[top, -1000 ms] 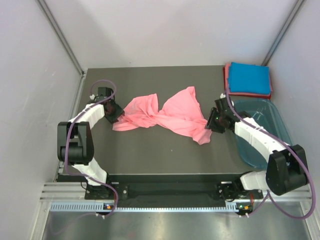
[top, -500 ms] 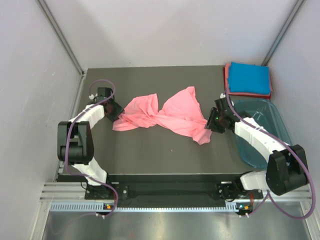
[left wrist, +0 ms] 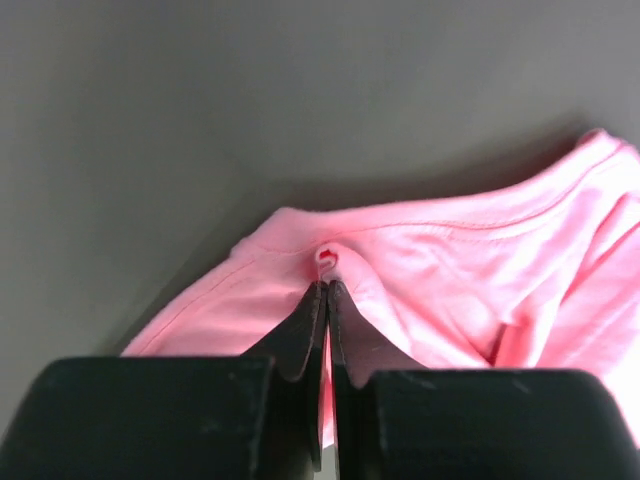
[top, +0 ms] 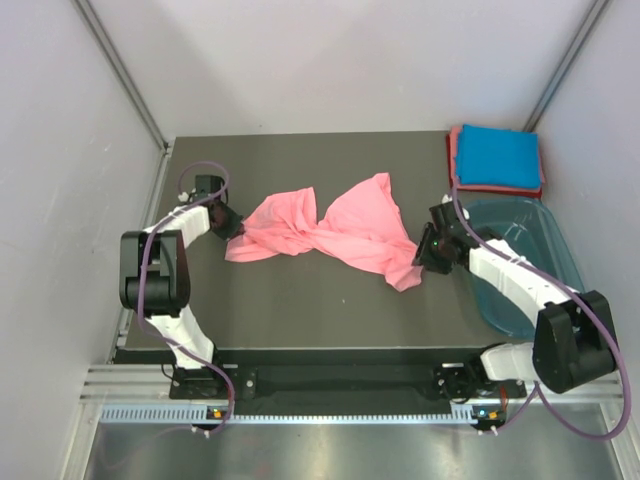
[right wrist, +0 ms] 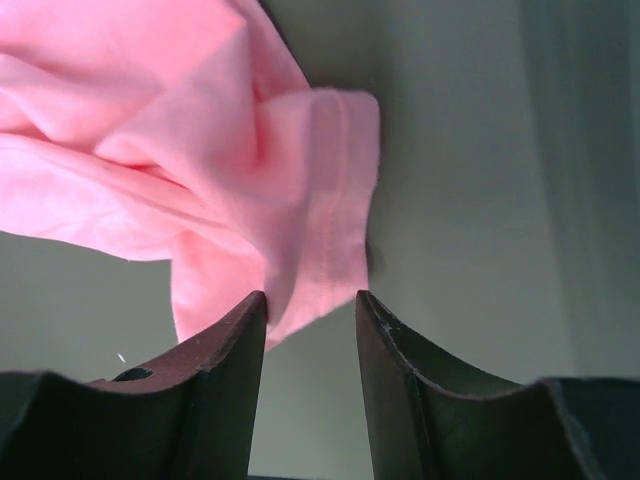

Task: Fold and stack the t-shirts
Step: Flatten the tshirt out

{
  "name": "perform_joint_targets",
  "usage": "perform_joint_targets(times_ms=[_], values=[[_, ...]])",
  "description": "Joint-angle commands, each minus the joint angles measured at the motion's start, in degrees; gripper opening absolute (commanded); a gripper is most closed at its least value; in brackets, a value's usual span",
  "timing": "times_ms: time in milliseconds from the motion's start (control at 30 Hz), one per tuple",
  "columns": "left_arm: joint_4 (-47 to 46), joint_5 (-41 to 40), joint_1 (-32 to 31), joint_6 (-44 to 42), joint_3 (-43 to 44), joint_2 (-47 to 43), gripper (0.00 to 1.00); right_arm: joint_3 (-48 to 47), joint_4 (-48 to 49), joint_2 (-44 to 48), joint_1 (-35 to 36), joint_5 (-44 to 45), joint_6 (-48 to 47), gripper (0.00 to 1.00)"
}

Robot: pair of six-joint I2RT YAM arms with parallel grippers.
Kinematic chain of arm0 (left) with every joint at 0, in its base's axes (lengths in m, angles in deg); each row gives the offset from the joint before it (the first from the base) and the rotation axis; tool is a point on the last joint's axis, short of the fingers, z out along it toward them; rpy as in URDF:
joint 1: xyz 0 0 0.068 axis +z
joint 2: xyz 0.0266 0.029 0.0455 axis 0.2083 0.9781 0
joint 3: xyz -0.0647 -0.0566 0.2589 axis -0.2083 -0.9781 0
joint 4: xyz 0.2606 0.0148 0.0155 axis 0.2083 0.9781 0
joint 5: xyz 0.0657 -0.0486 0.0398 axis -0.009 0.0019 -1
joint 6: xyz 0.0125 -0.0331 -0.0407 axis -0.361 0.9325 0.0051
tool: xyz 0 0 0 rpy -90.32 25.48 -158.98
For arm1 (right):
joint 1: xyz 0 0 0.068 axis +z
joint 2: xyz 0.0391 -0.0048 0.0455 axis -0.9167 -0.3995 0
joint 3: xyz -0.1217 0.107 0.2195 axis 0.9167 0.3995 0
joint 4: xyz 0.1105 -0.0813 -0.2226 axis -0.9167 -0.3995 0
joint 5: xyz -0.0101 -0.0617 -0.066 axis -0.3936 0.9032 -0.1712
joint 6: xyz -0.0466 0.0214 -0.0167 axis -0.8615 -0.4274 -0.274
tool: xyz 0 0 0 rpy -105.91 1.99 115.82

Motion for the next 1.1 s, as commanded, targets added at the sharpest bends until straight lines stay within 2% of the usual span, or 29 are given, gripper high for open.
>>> perform_joint_targets(times_ms=[0,367,700,1067], values=[[-2.3,0.4,0.3,0.3,2.9,-1.1,0.0,1.2,-2.4,3.1,0.9,1.9,2.4,0.42],[2.4,1.5,0.3,-0.6,7.9,-9.4,0.0,4.7,-4.2,6.0,1.7,3.6,4.8,0.42],[6.5,0.3,0.3,-2.3,11.4,-16.5,0.0,6.2,-3.2,3.9,7.4,7.8,7.4,0.41],[8.3,-0.4,0.3,-4.4,10.2,-17.0,0.0,5.0,-1.5,1.5,10.0,7.9,7.5,0.41]])
